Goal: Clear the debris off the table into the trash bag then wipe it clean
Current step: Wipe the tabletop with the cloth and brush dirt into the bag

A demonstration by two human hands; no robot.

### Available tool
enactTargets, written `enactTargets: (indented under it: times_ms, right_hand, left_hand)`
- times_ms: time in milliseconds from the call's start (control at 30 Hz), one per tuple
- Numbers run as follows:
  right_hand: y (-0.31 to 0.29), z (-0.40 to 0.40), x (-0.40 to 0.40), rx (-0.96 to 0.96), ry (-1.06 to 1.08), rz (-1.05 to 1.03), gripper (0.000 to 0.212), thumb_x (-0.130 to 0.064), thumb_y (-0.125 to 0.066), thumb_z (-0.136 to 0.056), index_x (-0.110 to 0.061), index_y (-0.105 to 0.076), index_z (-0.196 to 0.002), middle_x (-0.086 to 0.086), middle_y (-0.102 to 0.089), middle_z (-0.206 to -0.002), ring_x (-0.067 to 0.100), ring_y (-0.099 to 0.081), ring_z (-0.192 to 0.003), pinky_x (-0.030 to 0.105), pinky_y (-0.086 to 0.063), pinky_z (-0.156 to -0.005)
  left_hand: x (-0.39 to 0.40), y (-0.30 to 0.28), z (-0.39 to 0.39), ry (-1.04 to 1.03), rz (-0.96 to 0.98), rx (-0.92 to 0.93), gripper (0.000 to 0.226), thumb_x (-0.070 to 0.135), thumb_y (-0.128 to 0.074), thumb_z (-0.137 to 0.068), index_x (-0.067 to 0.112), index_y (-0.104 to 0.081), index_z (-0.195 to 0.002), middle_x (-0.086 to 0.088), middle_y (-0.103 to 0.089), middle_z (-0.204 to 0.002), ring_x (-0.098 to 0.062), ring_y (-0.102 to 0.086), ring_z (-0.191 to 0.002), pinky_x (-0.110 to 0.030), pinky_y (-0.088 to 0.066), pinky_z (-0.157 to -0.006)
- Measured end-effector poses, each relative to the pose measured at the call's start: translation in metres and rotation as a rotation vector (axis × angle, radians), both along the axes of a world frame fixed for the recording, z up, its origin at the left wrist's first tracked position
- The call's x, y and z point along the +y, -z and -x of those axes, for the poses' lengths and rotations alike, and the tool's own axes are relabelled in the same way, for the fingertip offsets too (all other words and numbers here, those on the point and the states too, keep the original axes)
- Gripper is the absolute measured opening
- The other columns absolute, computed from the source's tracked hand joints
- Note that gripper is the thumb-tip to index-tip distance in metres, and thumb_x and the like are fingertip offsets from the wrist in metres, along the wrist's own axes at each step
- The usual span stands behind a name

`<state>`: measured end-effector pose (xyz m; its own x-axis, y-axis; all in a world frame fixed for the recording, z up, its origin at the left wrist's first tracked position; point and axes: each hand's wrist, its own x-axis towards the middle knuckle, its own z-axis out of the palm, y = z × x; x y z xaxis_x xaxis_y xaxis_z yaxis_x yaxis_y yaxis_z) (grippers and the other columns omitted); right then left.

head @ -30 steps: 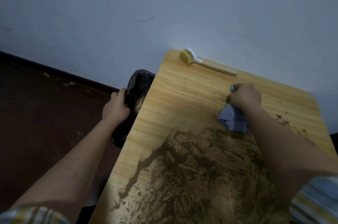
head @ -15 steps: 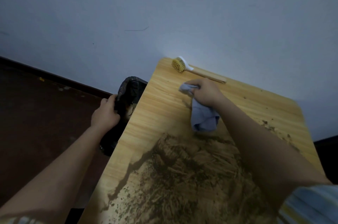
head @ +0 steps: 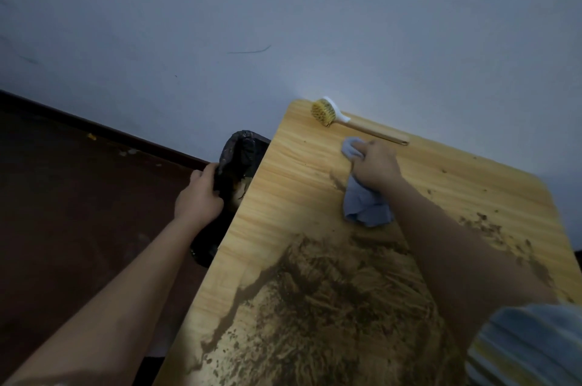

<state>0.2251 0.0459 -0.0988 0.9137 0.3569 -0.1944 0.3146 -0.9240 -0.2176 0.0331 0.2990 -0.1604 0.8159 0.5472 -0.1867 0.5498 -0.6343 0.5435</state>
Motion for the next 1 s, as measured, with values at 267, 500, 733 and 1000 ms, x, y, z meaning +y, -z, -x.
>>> enactTargets:
  times_ms: [267, 500, 733, 1000]
  right_hand:
    - [-0.025, 0.034, 0.037, 0.114, -0.608, -0.162, 0.038, 0.009, -0.042, -0.085, -0.005, -0.071, -0.106, 0.029, -0.060, -0.096, 0.044, -0.056, -0.090, 0.047, -0.044, -0.074]
    - [-0.012, -0.006, 0.052, -0.061, -0.192, -0.057, 0.038, -0.003, -0.040, -0.092, -0.012, -0.062, -0.122, 0.017, -0.055, -0.119, 0.038, -0.054, -0.103, 0.034, -0.044, -0.074]
    - [-0.009, 0.015, 0.082, 0.034, -0.401, -0.016, 0.042, -0.002, -0.040, -0.092, -0.011, -0.060, -0.128, 0.012, -0.044, -0.098, 0.030, -0.047, -0.082, 0.038, -0.036, -0.063]
    - [-0.025, 0.059, 0.067, 0.194, -0.694, -0.122, 0.052, 0.012, -0.041, -0.086, -0.014, -0.066, -0.123, 0.019, -0.060, -0.109, 0.039, -0.054, -0.101, 0.051, -0.047, -0.086]
  left_hand:
    - [0.000, 0.003, 0.001, -0.014, 0.023, -0.011, 0.063, 0.003, -0.047, -0.084, 0.024, -0.031, -0.141, -0.011, -0.042, -0.124, -0.039, -0.056, -0.084, -0.037, -0.042, -0.065]
    - [0.001, 0.002, 0.010, -0.015, 0.010, 0.001, 0.064, 0.003, -0.048, -0.085, 0.024, -0.031, -0.143, -0.012, -0.042, -0.125, -0.041, -0.056, -0.092, -0.035, -0.038, -0.068]
    - [0.001, 0.003, 0.019, -0.023, -0.006, 0.025, 0.064, 0.003, -0.048, -0.085, 0.024, -0.031, -0.143, -0.013, -0.041, -0.127, -0.042, -0.056, -0.096, -0.035, -0.038, -0.071]
    - [-0.002, -0.005, 0.029, -0.036, 0.014, 0.006, 0.062, 0.004, -0.047, -0.086, 0.025, -0.031, -0.142, -0.013, -0.041, -0.125, -0.042, -0.056, -0.095, -0.037, -0.040, -0.071]
